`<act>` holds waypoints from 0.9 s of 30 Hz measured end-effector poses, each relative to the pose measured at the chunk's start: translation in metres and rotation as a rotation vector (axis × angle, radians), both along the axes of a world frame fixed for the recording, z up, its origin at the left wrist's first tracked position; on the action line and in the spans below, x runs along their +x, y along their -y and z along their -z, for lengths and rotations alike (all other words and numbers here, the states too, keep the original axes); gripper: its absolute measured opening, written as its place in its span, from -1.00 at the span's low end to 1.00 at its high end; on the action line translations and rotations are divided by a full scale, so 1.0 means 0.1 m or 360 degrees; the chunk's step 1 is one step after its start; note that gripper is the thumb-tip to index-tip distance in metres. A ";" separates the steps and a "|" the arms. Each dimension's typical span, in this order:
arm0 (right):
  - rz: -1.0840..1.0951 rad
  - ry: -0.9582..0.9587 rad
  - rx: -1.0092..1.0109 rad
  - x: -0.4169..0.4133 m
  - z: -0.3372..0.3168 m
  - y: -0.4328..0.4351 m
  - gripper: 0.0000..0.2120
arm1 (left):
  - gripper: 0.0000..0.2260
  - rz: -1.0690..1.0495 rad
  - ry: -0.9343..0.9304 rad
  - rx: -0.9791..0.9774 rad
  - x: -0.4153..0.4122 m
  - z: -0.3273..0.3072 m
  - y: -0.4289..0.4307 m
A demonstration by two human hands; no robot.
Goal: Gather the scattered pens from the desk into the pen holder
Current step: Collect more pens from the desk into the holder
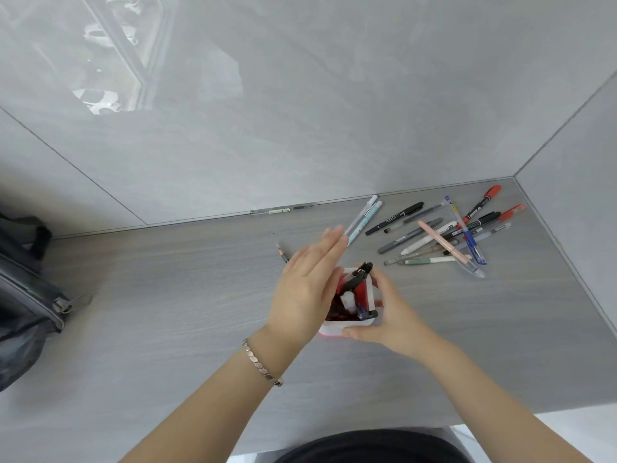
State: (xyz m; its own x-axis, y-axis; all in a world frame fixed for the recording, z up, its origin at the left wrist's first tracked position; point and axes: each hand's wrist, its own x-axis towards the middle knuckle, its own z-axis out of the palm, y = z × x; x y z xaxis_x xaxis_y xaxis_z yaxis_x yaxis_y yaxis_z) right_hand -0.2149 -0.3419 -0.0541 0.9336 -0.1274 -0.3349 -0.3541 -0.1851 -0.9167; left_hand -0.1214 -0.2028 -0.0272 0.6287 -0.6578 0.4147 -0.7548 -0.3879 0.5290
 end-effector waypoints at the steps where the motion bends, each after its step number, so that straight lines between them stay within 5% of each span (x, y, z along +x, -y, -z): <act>1: 0.0001 0.0009 -0.0015 0.00 0.00 0.00 -0.13 | -0.66 0.0066 0.0013 0.0186 0.01 0.02 0.00; 4: -0.0025 0.0013 -0.0079 0.01 -0.04 -0.01 -0.15 | -0.48 0.0356 -0.0427 0.0490 -0.02 -0.03 -0.04; 7: -0.0005 0.0000 -0.0058 0.02 -0.04 -0.01 -0.18 | -0.54 0.0471 -0.0701 0.0281 0.05 -0.11 -0.10; 11: -0.0005 -0.0016 0.0042 0.00 -0.05 0.00 -0.21 | -0.67 -0.0348 -0.0883 -0.0036 0.23 0.08 -0.16; 15: -0.0022 -0.0054 0.0077 0.01 -0.06 0.00 -0.20 | -0.64 -0.1032 -0.1276 0.0656 0.55 0.40 -0.08; 18: -0.0017 -0.0074 0.0077 0.02 -0.07 0.01 -0.22 | -0.71 -0.1022 -0.1239 0.0909 0.72 0.51 0.03; 27: -0.0033 -0.0145 0.0111 0.07 -0.14 0.05 -0.25 | -0.78 -0.0658 -0.0880 0.0740 1.37 0.38 0.34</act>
